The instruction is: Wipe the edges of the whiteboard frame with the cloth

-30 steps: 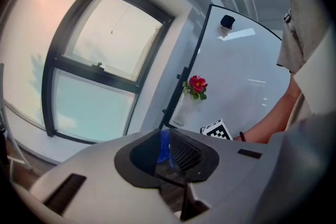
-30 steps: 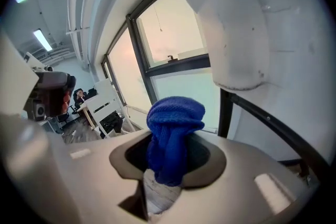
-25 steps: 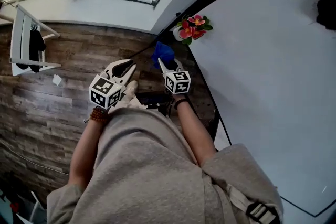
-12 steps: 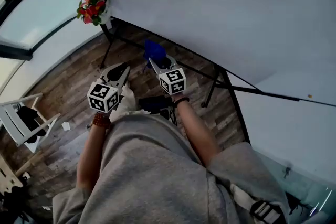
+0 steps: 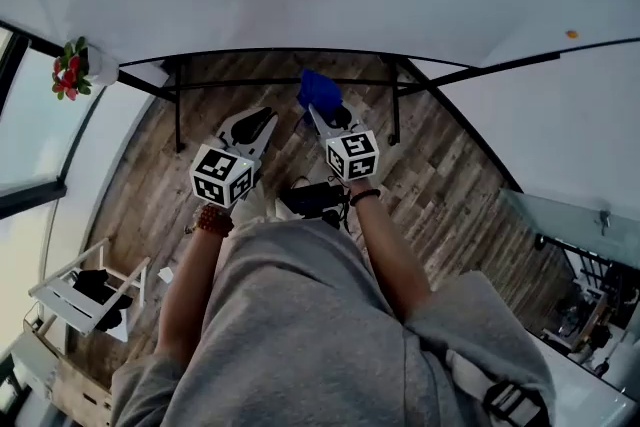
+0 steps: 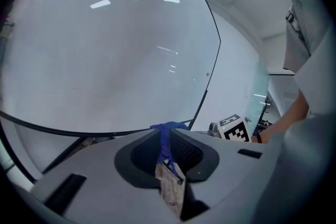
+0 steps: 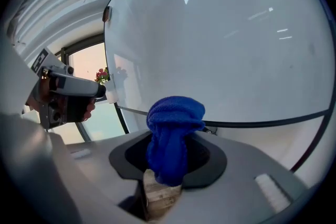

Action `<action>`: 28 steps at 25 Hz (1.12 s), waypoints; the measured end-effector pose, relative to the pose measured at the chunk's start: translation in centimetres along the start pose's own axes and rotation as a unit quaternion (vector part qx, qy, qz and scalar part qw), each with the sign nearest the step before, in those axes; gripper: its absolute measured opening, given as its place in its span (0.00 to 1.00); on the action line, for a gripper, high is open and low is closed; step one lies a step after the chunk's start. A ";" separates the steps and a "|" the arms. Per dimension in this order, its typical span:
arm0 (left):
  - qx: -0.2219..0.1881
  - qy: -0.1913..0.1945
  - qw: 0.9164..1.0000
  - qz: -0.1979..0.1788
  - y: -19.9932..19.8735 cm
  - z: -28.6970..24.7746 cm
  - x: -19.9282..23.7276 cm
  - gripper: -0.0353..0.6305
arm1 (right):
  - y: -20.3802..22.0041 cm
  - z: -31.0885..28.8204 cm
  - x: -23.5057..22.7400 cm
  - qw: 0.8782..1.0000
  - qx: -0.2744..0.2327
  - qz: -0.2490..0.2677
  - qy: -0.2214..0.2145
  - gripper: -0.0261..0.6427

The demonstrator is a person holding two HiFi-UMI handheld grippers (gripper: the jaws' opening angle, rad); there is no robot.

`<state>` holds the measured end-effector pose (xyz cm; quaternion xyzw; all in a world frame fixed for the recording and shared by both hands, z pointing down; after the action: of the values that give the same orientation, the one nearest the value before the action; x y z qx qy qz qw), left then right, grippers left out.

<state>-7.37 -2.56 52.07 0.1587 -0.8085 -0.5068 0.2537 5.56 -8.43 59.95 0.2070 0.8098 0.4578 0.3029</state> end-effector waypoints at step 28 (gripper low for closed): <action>-0.046 0.184 0.970 -0.152 -7.8 -12.3 -22.6 0.15 | -2.0 23.2 -12.6 0.975 -0.130 -0.003 0.183 0.25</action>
<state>18.22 -3.42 43.78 0.3588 -0.6902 -0.5378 0.3249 30.44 -2.87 52.80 0.0766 0.7857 0.5883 0.1752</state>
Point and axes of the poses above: the fingertips, and each gripper's own axes: z backward along the fingers, x to its left, y out of its underside, the point moved 3 cm from there along z, backward along the fingers, and after that the axes turned 6 degrees about -z, right-handed, at the moved point
